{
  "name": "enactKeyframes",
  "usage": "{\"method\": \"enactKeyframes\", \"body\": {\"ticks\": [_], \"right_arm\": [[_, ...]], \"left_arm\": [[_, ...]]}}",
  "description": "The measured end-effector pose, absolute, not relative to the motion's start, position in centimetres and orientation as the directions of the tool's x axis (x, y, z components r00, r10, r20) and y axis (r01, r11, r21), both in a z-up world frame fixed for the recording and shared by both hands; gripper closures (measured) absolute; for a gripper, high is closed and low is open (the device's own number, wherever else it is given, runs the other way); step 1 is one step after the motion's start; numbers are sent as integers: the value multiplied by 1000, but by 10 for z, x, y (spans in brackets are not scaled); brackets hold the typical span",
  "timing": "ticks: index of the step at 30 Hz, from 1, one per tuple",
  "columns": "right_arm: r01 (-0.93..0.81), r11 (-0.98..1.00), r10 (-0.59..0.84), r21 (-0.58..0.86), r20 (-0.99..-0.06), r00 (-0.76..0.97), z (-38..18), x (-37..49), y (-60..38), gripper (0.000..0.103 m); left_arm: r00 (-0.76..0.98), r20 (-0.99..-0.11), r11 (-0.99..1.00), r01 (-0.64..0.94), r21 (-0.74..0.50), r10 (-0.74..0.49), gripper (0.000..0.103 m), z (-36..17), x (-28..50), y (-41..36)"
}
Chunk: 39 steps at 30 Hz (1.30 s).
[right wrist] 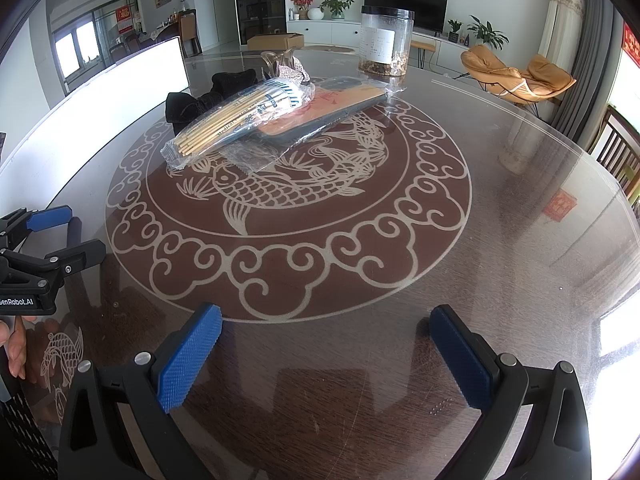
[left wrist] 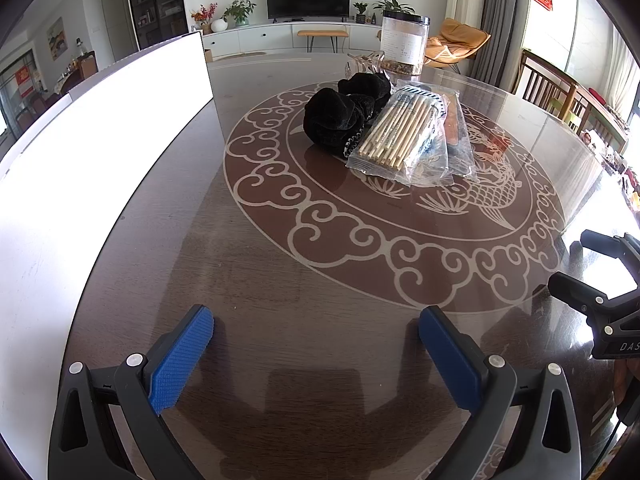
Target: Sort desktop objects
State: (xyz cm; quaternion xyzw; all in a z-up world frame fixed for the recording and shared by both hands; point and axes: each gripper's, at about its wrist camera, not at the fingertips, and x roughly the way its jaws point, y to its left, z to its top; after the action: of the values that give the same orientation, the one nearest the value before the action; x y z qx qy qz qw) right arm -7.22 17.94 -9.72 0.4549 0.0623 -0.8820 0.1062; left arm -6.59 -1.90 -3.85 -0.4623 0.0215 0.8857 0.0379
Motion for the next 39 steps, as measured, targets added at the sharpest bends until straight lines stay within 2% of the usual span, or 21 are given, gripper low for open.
{"method": "enactKeyframes", "body": {"ticks": [17, 22, 26, 30, 34, 35, 37, 39], "right_arm": [[243, -970, -149, 9, -811, -565, -96, -76, 180, 0], [256, -966, -194, 40, -767, -612, -69, -137, 157, 0], [160, -980, -197, 119, -699, -687, -44, -203, 140, 0], [90, -981, -193, 175, -776, -601, -65, -252, 116, 0], [105, -993, -102, 50, -808, -580, -86, -253, 89, 0], [116, -993, -91, 28, -801, -591, -88, -248, 86, 2], [140, -990, -83, -5, -784, -615, -90, -235, 83, 11], [169, -985, -79, -37, -771, -631, -88, -222, 84, 32]], "left_arm": [[-569, -821, -996, -87, 1, 49, 0, -39, -67, -20], [-569, -821, -996, -92, 1, 52, 0, -39, -66, -20], [-574, -818, -999, -50, -11, 38, 0, -39, -65, -29], [-579, -815, -1000, -3, -26, 23, 0, -38, -63, -45], [-581, -814, -1000, 2, -28, 22, 0, -38, -63, -48], [-578, -816, -1000, 2, -17, 13, 0, -39, -64, -46], [-573, -820, -1000, 0, 4, -3, 0, -40, -66, -43], [-571, -821, -1000, -2, 3, -1, 0, -40, -67, -43]]}}
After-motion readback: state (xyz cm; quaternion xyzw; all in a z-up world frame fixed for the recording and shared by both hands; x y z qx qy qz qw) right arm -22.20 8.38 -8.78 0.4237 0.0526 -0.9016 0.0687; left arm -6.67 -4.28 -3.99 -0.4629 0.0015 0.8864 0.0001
